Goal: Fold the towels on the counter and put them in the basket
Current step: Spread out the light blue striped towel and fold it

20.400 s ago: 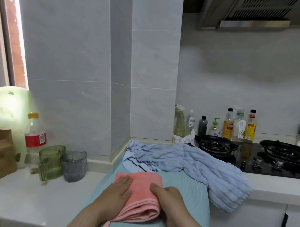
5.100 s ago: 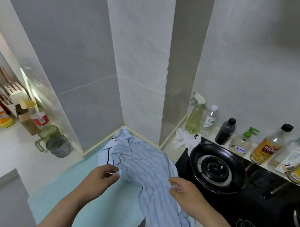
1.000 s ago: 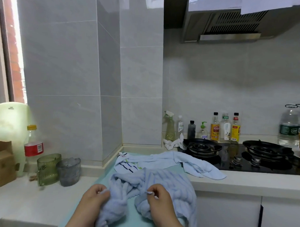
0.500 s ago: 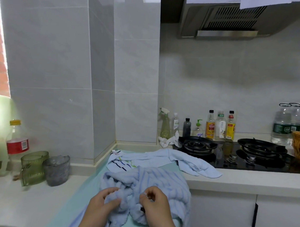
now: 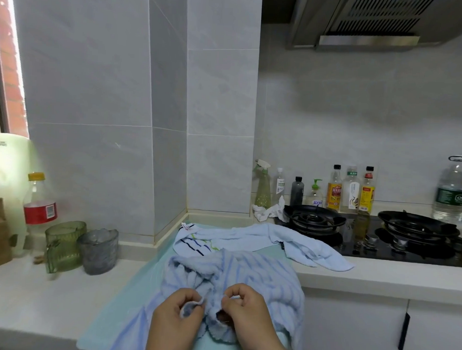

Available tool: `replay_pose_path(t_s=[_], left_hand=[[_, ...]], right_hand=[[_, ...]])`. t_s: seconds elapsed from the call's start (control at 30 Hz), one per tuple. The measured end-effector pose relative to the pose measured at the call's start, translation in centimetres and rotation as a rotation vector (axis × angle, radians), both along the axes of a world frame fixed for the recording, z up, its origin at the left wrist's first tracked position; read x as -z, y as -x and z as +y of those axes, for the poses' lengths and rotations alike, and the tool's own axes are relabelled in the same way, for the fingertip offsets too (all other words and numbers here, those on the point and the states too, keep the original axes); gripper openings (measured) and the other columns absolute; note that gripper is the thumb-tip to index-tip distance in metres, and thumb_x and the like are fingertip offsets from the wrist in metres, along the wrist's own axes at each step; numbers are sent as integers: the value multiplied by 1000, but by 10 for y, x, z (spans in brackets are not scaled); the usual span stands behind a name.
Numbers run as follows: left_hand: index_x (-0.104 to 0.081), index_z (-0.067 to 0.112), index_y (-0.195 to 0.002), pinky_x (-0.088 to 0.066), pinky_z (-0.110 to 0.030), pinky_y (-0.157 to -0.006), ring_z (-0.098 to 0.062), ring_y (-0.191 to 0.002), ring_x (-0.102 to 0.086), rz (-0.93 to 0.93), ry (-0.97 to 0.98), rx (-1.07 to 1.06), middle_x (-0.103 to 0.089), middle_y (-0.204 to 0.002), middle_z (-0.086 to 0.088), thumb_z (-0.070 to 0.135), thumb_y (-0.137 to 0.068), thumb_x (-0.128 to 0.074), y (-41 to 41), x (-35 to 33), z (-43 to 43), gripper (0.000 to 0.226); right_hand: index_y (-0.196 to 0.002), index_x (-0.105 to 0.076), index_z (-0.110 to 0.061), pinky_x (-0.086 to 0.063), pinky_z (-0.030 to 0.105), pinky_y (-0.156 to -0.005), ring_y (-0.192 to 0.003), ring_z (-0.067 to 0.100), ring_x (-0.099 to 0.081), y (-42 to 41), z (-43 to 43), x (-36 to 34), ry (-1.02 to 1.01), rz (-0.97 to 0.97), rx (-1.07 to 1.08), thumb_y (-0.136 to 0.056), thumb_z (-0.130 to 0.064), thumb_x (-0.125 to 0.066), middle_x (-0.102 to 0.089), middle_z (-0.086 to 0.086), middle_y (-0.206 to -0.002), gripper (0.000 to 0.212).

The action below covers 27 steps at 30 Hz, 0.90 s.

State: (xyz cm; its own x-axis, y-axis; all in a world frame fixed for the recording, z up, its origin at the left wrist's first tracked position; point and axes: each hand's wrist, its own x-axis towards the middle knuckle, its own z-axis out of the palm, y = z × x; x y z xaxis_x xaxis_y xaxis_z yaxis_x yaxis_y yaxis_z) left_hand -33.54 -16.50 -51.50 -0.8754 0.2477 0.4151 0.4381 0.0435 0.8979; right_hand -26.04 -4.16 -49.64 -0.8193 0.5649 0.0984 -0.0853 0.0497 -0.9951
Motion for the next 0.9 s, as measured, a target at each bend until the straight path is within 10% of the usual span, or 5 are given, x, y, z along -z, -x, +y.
replay_pose_path(t_s=[0.4,0.53,0.9], left_hand=[[-72,37,-66,-48,-14,-64,1,-66,-63,39,80,217,-71,-69,6,3,-82,-67,2,-8,-8,38],[-74,40,-60,-47,-11,-73,1,-75,-64,69,28,215,-68,-76,13,40,-61,-65,0,-12,-10,9],[-75,8,-62,-48,-18,-63,-9,-65,-64,-145,-17,388,-72,-69,-14,9,-83,-72,8,-12,-10,21]], right_hand=[[-71,-69,-7,-47,20,-50,-48,13,-61,-1,-2,-2,57,17,-45,-73,3,-60,-66,7,-56,14],[-74,-74,-11,-49,23,-52,-52,12,-63,-1,-1,2,-24,27,-37,-82,6,-67,-71,7,-63,20],[-66,-79,-22,-49,20,-61,-60,8,-61,-3,-4,-1,-112,32,-87,-79,3,-71,-71,3,-65,29]])
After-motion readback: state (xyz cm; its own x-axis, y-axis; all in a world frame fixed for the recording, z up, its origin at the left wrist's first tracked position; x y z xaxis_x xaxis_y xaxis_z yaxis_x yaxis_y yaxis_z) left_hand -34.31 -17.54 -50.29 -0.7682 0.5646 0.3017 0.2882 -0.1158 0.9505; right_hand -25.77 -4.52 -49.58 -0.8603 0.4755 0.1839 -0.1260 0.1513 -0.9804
